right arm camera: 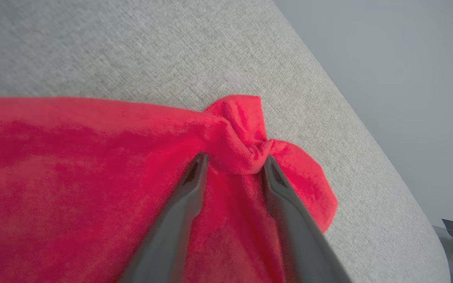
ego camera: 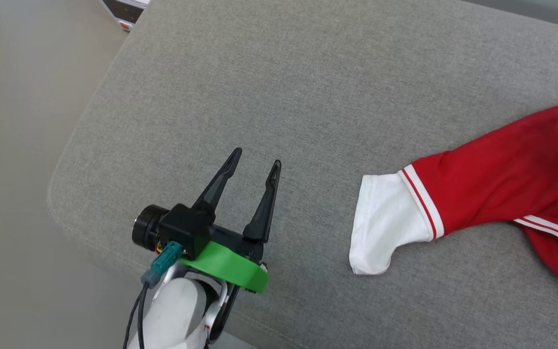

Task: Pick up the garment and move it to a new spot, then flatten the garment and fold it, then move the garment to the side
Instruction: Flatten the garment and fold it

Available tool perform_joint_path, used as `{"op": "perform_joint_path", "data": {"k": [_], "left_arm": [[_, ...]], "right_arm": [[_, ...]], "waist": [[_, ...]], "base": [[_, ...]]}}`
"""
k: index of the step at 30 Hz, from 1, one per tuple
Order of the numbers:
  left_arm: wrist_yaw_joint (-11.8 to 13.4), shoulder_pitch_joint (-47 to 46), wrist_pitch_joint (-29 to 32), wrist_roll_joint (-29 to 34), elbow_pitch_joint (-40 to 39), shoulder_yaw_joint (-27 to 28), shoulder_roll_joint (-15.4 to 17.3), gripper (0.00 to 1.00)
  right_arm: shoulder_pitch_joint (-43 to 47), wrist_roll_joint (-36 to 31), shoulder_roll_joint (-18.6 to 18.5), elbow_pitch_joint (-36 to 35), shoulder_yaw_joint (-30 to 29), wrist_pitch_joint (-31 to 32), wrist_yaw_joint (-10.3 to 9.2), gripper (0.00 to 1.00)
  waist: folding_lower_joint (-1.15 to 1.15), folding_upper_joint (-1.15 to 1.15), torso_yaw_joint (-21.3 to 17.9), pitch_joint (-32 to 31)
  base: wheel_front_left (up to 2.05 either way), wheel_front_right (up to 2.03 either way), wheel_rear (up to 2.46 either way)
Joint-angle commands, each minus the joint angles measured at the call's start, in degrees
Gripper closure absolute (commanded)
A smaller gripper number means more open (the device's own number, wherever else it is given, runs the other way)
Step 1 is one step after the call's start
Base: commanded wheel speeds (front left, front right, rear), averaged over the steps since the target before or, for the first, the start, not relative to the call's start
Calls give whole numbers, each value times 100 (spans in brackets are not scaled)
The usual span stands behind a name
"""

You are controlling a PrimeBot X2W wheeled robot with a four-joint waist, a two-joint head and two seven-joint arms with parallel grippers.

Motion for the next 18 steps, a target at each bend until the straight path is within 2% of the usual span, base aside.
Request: {"op": "perform_joint_path", "data": {"k": [1,10,18], "left_arm": [[-15,-92,-34,-16,22,12,-19,0],[-15,-25,-34,-27,176,21,107,0],[-15,232,-34,-159,350,108,198,0]], "right_arm": [[-101,11,96,90,38,-170,-8,0],[-69,223,333,435,101,-1303,-8,0],[530,659,616,183,-683,-2585,-8,0]], "waist": [[-1,0,-77,-73],[-1,0,-521,-595],[-1,0,-1021,-1201]], "base": [[0,0,0],[0,0,0],[0,0,0]]}}
